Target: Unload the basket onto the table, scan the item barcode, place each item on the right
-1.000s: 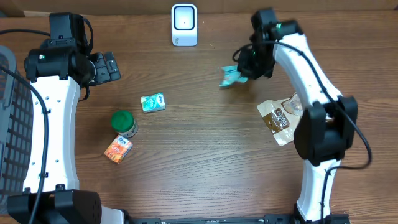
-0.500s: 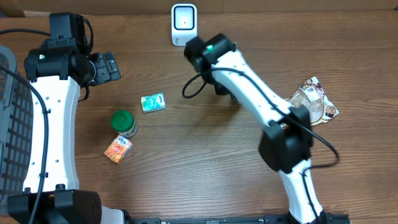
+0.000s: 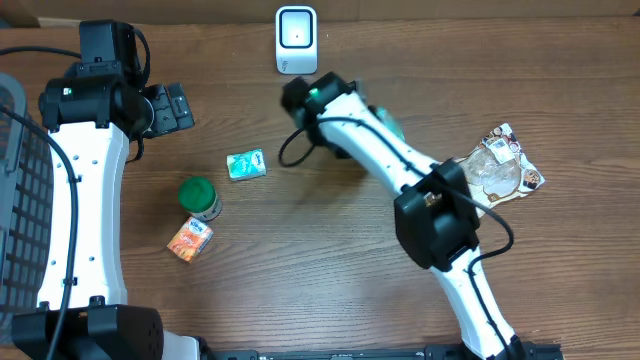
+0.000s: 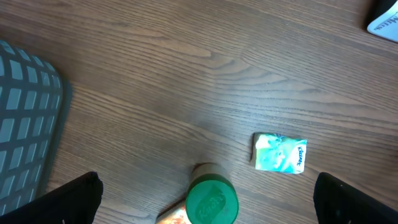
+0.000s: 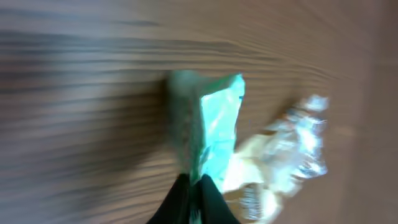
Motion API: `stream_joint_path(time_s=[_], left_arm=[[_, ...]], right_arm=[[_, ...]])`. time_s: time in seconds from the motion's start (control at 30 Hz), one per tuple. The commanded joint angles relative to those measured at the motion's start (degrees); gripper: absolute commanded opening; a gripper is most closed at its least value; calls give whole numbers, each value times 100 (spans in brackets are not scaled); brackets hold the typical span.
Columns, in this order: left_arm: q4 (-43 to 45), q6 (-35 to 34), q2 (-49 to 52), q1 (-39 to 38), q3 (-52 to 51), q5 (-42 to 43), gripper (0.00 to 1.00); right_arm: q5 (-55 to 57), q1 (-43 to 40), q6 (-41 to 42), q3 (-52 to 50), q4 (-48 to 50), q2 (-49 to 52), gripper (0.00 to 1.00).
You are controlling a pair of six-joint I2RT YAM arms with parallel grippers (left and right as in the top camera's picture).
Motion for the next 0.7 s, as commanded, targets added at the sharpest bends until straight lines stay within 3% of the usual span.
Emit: stream_joint_path(time_s=[0.0,0.07,0.17,0.4,0.67], left_arm=[[4,109,-72,0,122,46,100],[4,109,-72,0,122,48,100],[4,109,-72,0,122,46,100],[4,109,-72,0,122,46,100],[4,109,-72,0,122,48,100]], right_arm=[[-1274,407,-299,-22,247,-33,33],[-1598,584,-542,-31,400,-26,56],[-1845,741,-566,33,529,-28,71],[-2798,264,-734,813,542,-74,72],[-4824,-1456,-1191,1344,404,-85,75]])
